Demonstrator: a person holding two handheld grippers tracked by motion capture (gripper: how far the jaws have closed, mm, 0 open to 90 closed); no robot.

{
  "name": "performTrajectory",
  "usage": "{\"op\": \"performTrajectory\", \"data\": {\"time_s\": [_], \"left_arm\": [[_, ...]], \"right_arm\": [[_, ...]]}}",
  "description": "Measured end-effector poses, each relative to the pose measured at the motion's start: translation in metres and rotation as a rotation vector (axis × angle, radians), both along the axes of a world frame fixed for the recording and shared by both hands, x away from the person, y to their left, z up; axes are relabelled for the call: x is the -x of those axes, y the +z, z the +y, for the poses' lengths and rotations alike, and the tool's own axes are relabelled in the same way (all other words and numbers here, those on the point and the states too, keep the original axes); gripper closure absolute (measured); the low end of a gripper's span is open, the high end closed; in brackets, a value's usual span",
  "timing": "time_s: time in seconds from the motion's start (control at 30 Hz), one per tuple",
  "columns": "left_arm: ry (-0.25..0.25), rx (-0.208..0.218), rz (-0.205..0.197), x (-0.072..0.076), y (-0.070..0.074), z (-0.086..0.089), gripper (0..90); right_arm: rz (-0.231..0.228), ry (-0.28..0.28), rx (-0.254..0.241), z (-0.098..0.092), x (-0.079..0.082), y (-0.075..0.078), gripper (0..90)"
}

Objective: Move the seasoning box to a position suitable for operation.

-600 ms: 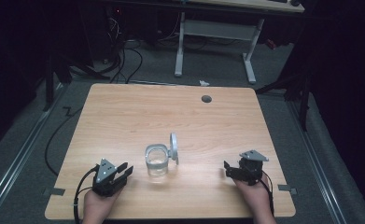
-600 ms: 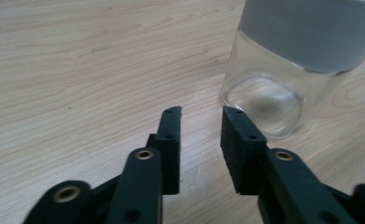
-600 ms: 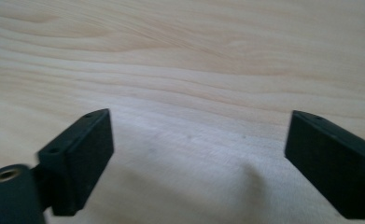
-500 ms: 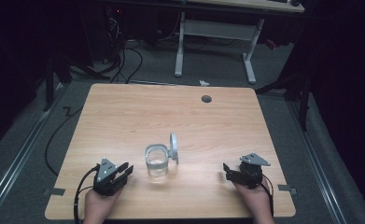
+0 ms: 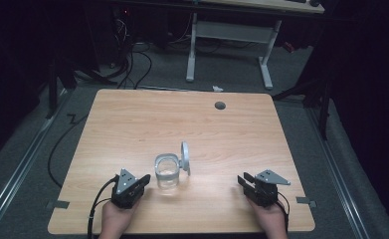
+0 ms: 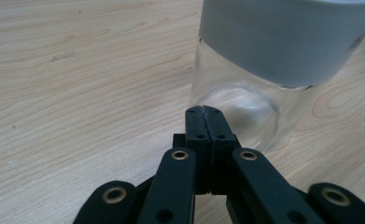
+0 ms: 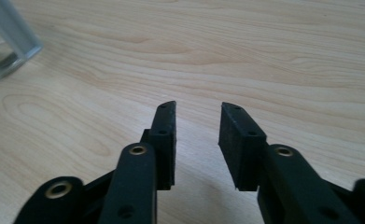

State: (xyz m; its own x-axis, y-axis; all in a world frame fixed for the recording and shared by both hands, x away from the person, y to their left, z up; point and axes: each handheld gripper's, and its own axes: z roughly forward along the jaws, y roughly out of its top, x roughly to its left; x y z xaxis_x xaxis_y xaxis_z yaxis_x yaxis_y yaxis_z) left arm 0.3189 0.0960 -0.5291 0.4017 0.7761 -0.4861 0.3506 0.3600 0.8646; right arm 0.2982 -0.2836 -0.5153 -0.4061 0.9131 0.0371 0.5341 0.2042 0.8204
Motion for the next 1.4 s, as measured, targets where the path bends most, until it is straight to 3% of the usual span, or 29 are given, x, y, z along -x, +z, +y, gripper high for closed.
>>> {"op": "performTrajectory", "data": {"time_s": [0.13,0.2,0.83,1.4], "left_arm": [[0.003,-0.011,-0.009,0.000,-0.001,-0.003,90.0],[0.004,-0.014,-0.010,0.001,-0.001,-0.006,90.0],[-0.034,-0.031,-0.009,0.011,-0.003,-0.023,90.0],[-0.152,-0.062,-0.009,0.029,-0.005,-0.059,90.0]], "right_arm": [[0.005,0.019,0.002,0.004,-0.001,-0.001,80.2],[0.026,0.060,0.013,0.007,-0.002,-0.004,84.1],[0.006,0.118,0.007,0.006,0.000,-0.005,85.5],[0.022,0.122,-0.006,0.004,-0.002,-0.008,83.9]]}}
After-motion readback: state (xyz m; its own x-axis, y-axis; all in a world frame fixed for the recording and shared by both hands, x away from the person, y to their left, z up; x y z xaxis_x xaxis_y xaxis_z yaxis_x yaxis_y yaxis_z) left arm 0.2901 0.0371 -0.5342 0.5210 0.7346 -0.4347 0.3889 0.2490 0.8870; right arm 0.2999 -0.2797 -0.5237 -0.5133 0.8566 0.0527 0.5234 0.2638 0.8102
